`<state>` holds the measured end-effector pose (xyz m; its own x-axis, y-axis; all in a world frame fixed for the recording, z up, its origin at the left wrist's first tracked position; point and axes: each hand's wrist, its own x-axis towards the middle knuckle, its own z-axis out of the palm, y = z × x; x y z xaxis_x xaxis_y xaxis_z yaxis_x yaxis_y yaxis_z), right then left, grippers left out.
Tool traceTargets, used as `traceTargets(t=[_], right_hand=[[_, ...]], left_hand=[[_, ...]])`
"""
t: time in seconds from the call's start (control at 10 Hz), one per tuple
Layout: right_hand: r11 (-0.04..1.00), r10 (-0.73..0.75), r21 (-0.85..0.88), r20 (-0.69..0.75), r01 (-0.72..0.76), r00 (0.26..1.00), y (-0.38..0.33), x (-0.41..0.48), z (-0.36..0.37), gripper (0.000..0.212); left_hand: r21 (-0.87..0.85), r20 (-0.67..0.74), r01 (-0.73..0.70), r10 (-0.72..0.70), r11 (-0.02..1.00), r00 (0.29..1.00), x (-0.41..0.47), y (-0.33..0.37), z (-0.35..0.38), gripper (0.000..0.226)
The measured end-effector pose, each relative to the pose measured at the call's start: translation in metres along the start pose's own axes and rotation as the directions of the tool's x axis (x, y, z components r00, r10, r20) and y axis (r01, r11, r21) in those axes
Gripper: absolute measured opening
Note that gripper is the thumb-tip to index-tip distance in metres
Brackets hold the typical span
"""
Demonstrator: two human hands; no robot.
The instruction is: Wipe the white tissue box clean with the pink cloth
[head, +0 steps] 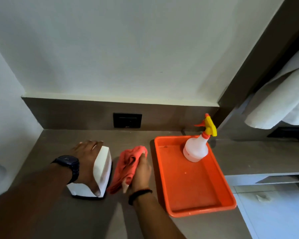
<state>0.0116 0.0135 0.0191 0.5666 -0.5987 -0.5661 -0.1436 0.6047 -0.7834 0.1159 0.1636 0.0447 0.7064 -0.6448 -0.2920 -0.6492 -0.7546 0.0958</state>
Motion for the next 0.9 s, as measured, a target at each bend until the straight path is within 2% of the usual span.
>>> traceTargets(t=[0.1,0.2,0.3,0.4,0.5,0.6,0.7,0.8,0.9], right_hand=[[0.981,-0.194,0.011,-0.006,0.194,0.981,-0.049,0.012,-0.041,0.031],[0.846,-0.456,-0.343,-0.064,0.409,0.888,-0.084,0.038,-0.09,0.031],[0.64,-0.524,-0.644,0.033,0.419,0.851,-0.09,0.071,-0.127,0.028],[0.216,-0.498,-0.879,0.277,0.426,0.822,-0.073,0.095,-0.142,0.029],[-0.245,-0.355,-0.887,0.458,0.391,0.815,-0.048,0.108,-0.148,0.041],[-0.392,-0.242,-0.822,0.525,0.413,0.816,-0.026,0.115,-0.153,0.046],[-0.35,-0.197,-0.836,0.508,0.424,0.839,-0.021,0.118,-0.157,0.051],[-0.259,-0.231,-0.844,0.526,0.469,0.819,-0.033,0.115,-0.16,0.056],[-0.1,-0.424,-0.839,0.522,0.535,0.74,-0.06,0.099,-0.153,0.056]], left_hand=[[-0.121,-0.065,-0.059,0.052,0.991,0.997,0.015,0.038,-0.018,0.154],[-0.186,-0.258,-0.211,0.16,0.959,0.953,0.038,0.095,-0.018,0.133],[-0.181,-0.244,-0.315,0.268,0.931,0.932,0.061,0.148,0.01,0.127],[-0.128,-0.151,-0.246,0.226,0.961,0.962,0.079,0.178,0.046,0.136],[-0.092,-0.064,-0.206,0.201,0.974,0.978,0.088,0.188,0.077,0.14],[-0.091,-0.014,-0.205,0.205,0.975,0.979,0.091,0.188,0.088,0.141],[-0.1,-0.003,-0.191,0.192,0.976,0.981,0.091,0.188,0.086,0.143],[-0.115,-0.017,-0.19,0.189,0.975,0.982,0.088,0.185,0.079,0.144],[-0.17,-0.096,-0.162,0.148,0.972,0.984,0.081,0.176,0.068,0.143]])
